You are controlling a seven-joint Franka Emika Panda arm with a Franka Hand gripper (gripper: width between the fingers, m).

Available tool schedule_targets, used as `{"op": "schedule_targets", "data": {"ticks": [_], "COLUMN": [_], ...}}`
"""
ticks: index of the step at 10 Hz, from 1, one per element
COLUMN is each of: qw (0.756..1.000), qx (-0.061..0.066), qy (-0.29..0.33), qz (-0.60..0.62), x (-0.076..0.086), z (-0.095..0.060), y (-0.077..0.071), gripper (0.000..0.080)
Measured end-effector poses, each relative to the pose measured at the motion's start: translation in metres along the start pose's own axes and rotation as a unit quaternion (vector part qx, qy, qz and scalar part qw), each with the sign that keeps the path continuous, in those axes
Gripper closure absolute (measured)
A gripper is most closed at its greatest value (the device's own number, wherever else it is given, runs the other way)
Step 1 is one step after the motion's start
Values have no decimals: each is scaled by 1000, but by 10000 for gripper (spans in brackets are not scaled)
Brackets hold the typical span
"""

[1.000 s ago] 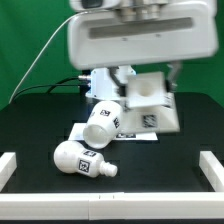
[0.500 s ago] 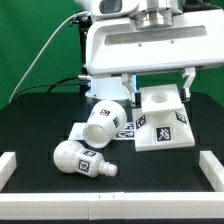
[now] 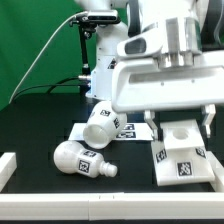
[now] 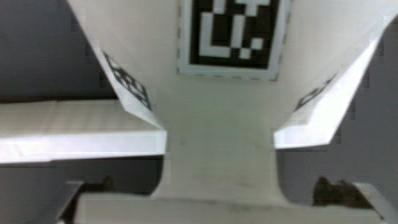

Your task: Assemble lamp

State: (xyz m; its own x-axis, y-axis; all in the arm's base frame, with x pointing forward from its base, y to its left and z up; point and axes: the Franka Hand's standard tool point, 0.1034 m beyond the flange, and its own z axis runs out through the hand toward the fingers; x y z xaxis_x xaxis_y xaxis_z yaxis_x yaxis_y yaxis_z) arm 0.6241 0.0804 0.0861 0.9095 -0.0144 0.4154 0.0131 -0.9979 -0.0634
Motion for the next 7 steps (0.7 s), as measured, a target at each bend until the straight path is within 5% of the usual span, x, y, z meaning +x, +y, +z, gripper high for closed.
{"op": "schedule_targets", "data": {"ticks": [3,7], "qw": [1000,998], "qx": [-1,0], "qy": [-3,65], "qz": [-4,-12], "x": [-7,7], "z": [17,26], "y": [0,-6], "gripper": [267,267]}}
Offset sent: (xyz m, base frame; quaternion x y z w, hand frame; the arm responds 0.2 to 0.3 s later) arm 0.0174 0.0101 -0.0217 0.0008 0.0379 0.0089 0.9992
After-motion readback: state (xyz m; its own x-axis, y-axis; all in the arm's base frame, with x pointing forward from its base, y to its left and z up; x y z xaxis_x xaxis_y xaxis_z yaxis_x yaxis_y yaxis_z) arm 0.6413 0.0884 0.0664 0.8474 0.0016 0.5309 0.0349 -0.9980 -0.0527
